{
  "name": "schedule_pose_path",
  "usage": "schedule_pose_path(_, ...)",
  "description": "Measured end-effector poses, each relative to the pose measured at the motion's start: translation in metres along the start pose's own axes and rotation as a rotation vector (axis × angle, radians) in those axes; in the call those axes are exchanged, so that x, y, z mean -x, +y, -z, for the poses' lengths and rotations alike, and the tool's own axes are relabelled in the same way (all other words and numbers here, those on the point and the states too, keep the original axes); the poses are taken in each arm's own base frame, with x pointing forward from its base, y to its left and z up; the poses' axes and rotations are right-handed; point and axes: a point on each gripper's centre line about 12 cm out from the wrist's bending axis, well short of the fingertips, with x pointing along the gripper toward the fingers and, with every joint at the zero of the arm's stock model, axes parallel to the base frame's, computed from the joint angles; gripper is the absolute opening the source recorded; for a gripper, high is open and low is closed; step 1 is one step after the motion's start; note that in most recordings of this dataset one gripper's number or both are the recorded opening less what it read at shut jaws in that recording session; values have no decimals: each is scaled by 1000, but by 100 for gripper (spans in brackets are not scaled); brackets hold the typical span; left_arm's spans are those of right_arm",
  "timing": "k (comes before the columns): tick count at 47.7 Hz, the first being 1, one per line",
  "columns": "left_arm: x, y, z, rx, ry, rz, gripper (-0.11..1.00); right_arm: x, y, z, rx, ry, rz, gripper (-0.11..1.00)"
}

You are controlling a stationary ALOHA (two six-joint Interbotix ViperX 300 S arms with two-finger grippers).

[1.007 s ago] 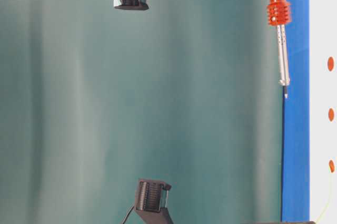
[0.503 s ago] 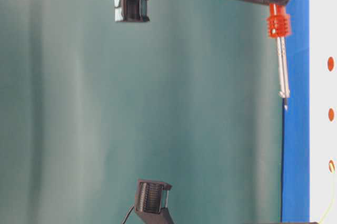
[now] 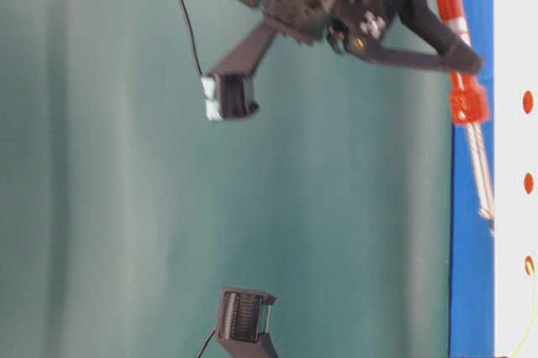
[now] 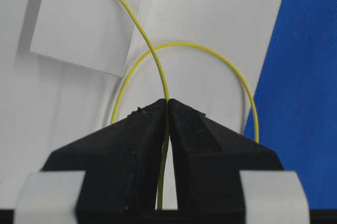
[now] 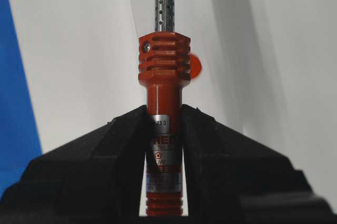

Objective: Touch the tip of the soldering iron to the tip of the solder at the mark.
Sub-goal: 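Bring solder tip to left red dot and iron tip beside it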

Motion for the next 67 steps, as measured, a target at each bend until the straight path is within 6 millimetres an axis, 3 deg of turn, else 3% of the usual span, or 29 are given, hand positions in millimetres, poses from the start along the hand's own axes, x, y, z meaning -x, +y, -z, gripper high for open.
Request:
schedule_pose_path(18, 0, 0, 0, -2, 0, -1, 2, -20, 6, -10, 12, 20, -3, 6)
schedule_pose_path(67, -1, 4, 7, 14, 24, -8, 2, -21, 7, -8, 17, 31, -1, 6)
